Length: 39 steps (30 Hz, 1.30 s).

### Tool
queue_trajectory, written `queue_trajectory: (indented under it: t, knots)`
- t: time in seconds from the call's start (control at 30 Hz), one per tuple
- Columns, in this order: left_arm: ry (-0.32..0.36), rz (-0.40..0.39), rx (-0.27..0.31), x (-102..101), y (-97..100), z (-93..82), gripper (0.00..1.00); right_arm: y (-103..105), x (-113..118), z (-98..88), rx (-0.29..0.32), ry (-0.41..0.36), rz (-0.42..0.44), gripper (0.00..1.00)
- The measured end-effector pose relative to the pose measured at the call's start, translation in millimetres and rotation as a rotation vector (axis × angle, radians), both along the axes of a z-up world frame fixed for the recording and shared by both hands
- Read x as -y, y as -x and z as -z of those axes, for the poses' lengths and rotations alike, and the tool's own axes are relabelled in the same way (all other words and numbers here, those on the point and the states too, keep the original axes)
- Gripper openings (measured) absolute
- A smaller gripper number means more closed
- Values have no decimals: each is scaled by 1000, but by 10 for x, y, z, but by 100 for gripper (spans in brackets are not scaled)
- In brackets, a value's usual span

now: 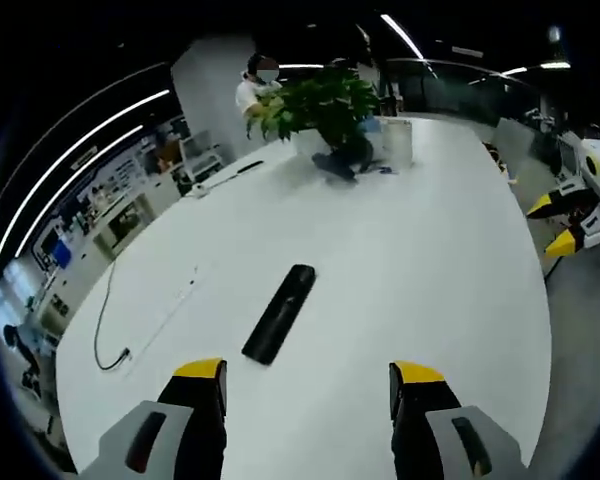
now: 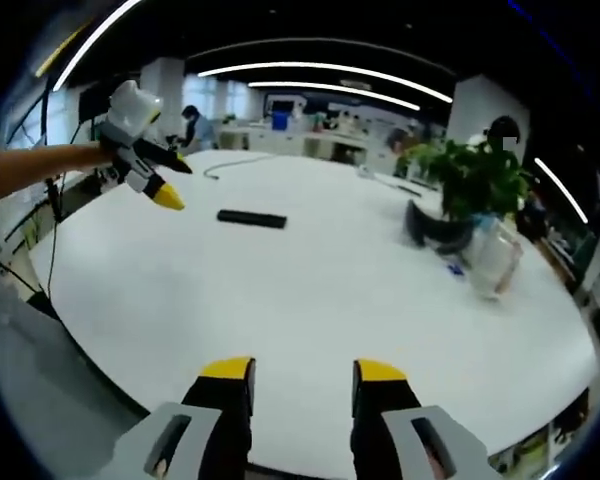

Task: Press the specified remote control buttons in sequence, fully releasing each button before pressing the next.

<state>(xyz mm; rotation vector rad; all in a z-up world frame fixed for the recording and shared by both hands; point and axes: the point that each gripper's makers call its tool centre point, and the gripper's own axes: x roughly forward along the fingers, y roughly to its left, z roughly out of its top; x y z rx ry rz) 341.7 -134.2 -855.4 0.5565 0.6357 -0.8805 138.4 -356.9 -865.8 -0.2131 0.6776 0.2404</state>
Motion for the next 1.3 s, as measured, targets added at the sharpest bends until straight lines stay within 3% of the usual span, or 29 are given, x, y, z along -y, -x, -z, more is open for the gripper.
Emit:
queue_trajectory:
  t: [0.27, 0.3, 0.5, 0.73, 0.97, 1.3]
  knots:
    - [-35, 39, -47, 104, -296, 188, 66, 46, -2, 82, -54, 14, -6, 14]
    - [-38, 43, -49, 108, -332, 213, 66, 76, 17, 132, -88, 31, -4, 9]
    - [-99, 56, -82, 90, -541, 486, 63, 90, 43, 161, -104, 51, 2, 3]
    - [-126, 70, -113, 139, -746, 598, 58, 126, 21, 232, -144, 73, -21, 0]
    - [-185, 105, -162, 150, -859, 761, 56, 142, 39, 247, -166, 48, -6, 0]
    - [-173, 129, -326, 116, -830, 923, 48, 155, 51, 280, -183, 52, -5, 0]
